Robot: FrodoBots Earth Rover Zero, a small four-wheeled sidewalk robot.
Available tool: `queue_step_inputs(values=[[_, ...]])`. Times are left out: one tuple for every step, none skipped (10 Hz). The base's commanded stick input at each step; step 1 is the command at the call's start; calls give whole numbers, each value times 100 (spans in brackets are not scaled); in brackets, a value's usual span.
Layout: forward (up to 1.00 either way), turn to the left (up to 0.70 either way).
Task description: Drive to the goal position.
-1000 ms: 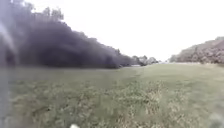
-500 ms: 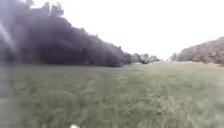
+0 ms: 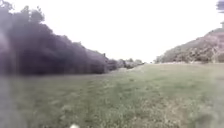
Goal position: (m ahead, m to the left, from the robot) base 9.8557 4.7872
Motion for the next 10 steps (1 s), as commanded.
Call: queue_step_inputs(values=[[85,0],[85,0],[85,0],[85,0],[85,0],[85,0],[85,0],[85,0],[85,0],[85,0]])
